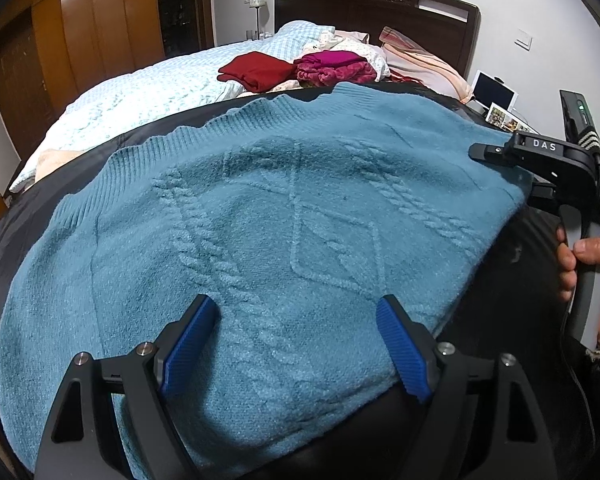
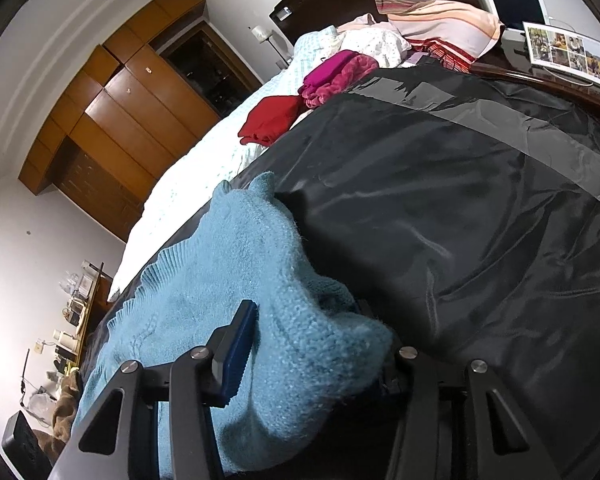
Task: Fold clothes
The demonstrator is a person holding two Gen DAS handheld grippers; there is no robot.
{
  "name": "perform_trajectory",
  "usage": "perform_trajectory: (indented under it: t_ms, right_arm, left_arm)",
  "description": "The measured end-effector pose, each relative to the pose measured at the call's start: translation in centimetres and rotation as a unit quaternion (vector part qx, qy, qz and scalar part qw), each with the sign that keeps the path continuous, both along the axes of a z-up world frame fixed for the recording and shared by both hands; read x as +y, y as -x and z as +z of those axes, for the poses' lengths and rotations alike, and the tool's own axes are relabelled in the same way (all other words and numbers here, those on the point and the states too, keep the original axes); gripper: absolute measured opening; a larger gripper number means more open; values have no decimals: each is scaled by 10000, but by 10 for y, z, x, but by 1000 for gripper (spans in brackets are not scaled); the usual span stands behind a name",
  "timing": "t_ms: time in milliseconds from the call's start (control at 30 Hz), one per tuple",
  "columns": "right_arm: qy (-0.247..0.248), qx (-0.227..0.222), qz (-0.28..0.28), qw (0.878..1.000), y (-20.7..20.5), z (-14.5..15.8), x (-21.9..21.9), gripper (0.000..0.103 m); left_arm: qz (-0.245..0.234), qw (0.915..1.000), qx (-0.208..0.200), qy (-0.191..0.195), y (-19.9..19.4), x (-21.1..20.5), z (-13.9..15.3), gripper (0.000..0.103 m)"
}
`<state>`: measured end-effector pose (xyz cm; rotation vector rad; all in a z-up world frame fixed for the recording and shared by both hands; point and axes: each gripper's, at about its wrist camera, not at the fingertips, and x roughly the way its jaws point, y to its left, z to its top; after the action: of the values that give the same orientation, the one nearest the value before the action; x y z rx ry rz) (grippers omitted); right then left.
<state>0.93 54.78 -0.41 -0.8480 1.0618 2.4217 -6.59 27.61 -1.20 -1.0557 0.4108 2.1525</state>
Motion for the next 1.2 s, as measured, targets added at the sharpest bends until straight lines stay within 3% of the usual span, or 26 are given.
perform_trajectory:
  t_ms: [1200]
  right_arm:
    - [-52, 3, 17, 10000, -3, 0, 0, 52]
  left_arm:
    - [-1, 10000, 85, 2, -3, 0, -1, 86]
